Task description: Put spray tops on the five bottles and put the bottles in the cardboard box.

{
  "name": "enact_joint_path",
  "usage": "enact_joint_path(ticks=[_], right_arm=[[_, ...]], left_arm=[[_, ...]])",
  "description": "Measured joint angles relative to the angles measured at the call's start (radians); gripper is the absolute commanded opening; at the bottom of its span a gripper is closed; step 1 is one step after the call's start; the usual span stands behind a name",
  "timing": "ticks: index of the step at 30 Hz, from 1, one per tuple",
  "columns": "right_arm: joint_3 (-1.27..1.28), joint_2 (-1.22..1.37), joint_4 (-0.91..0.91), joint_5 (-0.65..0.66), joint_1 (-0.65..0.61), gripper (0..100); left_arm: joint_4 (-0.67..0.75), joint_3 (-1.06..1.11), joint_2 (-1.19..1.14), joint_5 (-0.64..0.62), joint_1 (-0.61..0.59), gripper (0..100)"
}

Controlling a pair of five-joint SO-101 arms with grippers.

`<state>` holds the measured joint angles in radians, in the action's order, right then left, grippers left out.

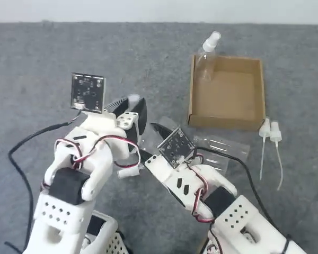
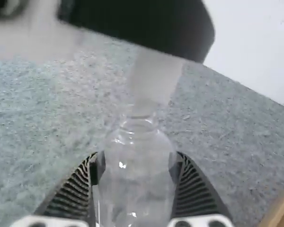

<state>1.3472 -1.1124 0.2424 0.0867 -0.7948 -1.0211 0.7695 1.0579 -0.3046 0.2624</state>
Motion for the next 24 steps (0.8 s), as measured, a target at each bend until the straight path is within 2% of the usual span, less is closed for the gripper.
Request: enact_joint_path(ticks=[5, 11, 24], right_arm=[[0.002, 0.000, 0.000, 0.000, 0.009, 0.6], [0.002, 0.000, 0.000, 0.000, 0.011, 0.6], [0.003, 0.002, 0.000, -0.002, 0.011, 0.6]], left_arm=[[-0.071, -0.143, 0.000, 0.110, -0.014, 18], [-0.071, -0.245, 0.005, 0.138, -0.130, 18], [-0.066, -0.035, 0.011, 0.141, -0.149, 18]])
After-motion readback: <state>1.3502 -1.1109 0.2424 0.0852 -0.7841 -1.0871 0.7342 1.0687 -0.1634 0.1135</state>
